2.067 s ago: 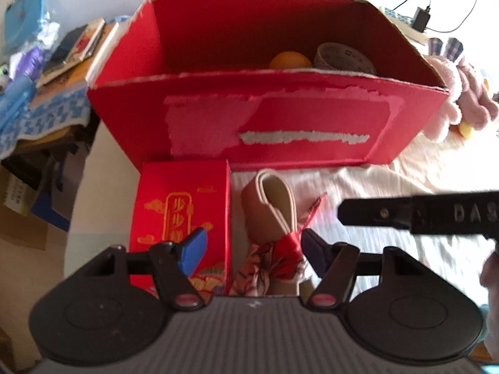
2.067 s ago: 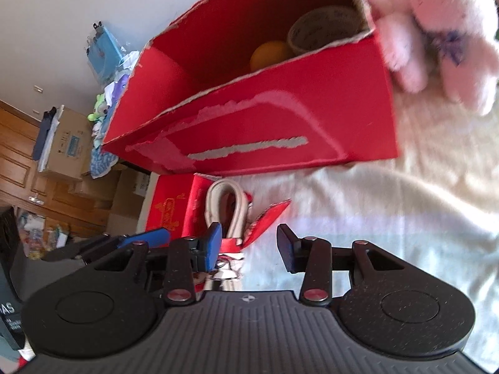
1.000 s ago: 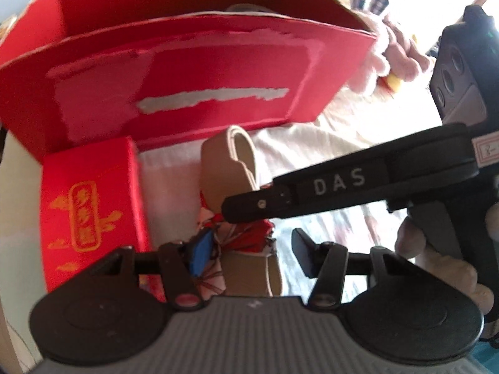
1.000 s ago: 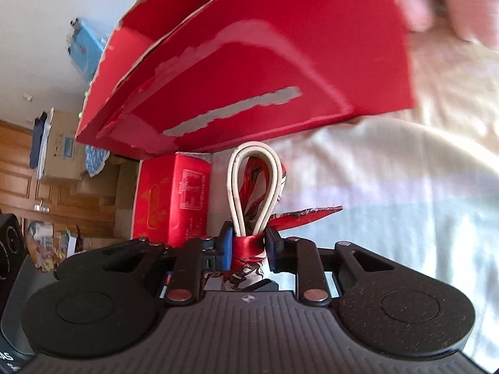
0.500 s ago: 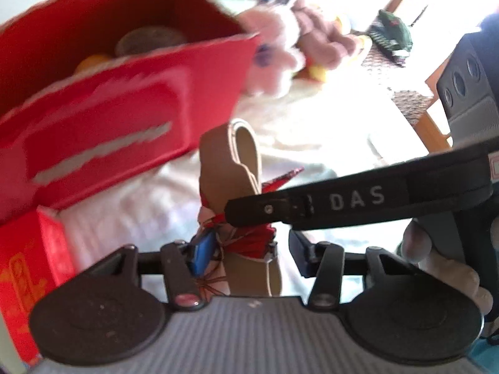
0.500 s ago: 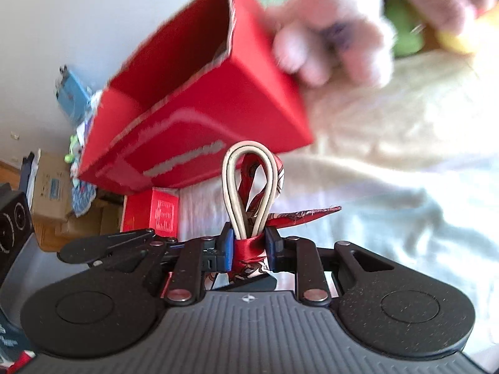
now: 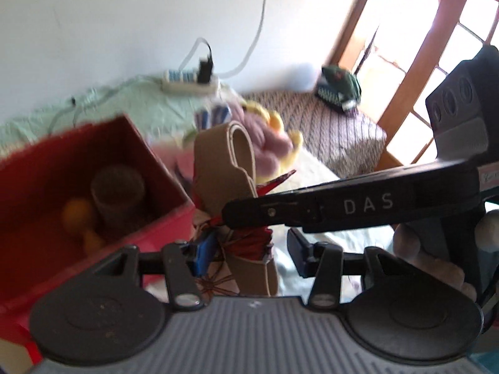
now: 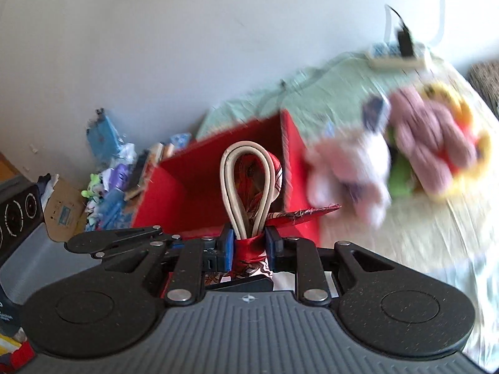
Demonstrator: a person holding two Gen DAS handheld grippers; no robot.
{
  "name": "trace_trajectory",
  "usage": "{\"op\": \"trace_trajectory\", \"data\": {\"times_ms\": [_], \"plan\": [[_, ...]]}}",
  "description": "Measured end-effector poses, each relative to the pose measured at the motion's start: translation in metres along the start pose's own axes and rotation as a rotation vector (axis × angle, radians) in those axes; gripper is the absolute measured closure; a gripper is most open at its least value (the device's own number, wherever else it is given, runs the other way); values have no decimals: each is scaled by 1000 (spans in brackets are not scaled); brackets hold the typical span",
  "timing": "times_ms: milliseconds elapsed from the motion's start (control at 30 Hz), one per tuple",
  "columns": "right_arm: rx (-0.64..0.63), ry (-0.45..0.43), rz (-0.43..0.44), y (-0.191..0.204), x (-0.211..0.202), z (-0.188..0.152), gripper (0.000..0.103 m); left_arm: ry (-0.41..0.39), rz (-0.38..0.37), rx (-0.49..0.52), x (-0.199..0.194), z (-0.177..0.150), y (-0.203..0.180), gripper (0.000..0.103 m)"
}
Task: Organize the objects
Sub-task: 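Lift the strap item up and over into the red box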
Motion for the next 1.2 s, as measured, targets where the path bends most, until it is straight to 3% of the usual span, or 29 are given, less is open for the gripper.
{"op": "trace_trajectory", "data": {"times_ms": [200, 367, 600, 833, 967, 1200], "plan": [[-90, 5, 52, 26, 33, 43, 81, -87, 43, -54, -27, 30, 43, 54], [-164, 77, 62, 45, 86, 65, 81, -108, 100, -136, -25, 47, 93, 54], [-200, 261, 22, 43, 175, 50, 81, 5, 154, -269, 14, 24, 166, 54], [-175, 469, -28, 24, 236, 27, 81, 157, 211, -285, 65, -12, 200, 54], [-152, 582, -52, 13, 257, 15, 81, 187, 244, -275, 72, -17, 212, 54], [-119, 637, -132, -5, 272, 4, 81, 239, 290, -224, 78, -26, 215, 54]]}}
Point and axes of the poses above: each gripper's, at about its wrist camera, not at the fingertips, and x roughly the way its jaws point, y to its left, z to its top, the point moved 6 cm from there along x, roughly the way its jaws point, and after that the axes turned 14 degrees about z, right-handed, at the moved point
